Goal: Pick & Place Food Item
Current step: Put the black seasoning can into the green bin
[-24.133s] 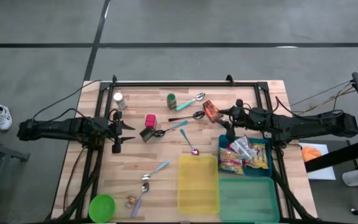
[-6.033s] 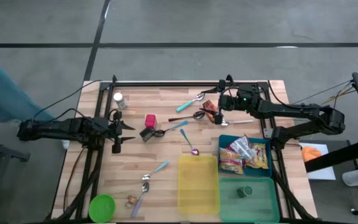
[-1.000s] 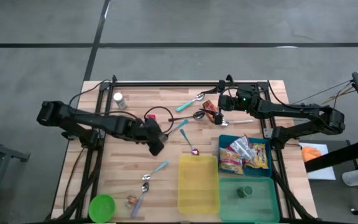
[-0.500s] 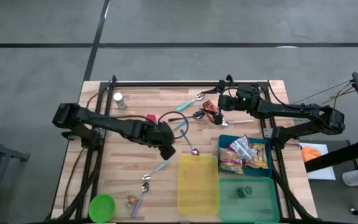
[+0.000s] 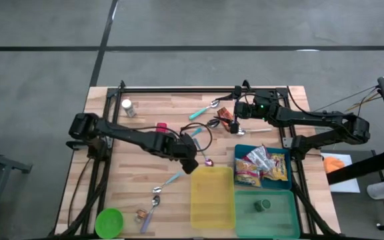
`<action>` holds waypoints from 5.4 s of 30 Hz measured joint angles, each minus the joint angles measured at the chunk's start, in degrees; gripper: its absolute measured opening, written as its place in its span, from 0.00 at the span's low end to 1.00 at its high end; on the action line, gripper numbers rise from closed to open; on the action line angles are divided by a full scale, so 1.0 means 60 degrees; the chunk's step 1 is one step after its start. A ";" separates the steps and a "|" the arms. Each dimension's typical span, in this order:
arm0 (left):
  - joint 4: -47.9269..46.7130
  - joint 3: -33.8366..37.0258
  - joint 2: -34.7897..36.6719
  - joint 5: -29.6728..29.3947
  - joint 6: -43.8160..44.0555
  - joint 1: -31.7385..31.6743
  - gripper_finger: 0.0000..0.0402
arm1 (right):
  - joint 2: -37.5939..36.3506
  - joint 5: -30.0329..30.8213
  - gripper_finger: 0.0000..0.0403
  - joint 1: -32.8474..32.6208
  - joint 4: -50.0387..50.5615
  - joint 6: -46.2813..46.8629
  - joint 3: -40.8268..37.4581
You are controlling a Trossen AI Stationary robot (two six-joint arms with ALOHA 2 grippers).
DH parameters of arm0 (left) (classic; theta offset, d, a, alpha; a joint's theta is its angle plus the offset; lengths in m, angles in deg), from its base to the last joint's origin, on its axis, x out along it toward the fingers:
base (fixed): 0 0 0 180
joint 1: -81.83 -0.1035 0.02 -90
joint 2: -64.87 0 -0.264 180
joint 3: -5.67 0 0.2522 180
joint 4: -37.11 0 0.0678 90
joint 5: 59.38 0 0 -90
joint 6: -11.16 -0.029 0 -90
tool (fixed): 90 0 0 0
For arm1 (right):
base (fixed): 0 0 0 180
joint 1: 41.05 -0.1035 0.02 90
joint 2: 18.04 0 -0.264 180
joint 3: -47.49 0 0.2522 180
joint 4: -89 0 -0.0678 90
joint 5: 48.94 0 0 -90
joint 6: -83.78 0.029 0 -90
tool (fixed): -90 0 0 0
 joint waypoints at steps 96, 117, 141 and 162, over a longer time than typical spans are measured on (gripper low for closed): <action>0.7411 0.6355 0.7551 -0.0227 -0.5985 0.0703 0.84 | -0.0004 0.0002 0.86 -0.0004 0.0004 0.0000 0.0000; 0.7405 0.6451 0.7611 -0.0227 -0.5992 0.0707 0.84 | -0.0004 0.0001 0.86 -0.0004 0.0004 0.0000 0.0000; 0.7405 0.6451 0.7611 -0.0227 -0.5978 0.0707 0.84 | -0.0004 0.0001 0.86 0.0000 0.0004 0.0000 0.0000; 0.7382 0.6448 0.7611 -0.0227 -0.5967 0.0707 0.84 | -0.0004 0.0000 0.86 -0.0002 -0.0006 0.0006 0.0000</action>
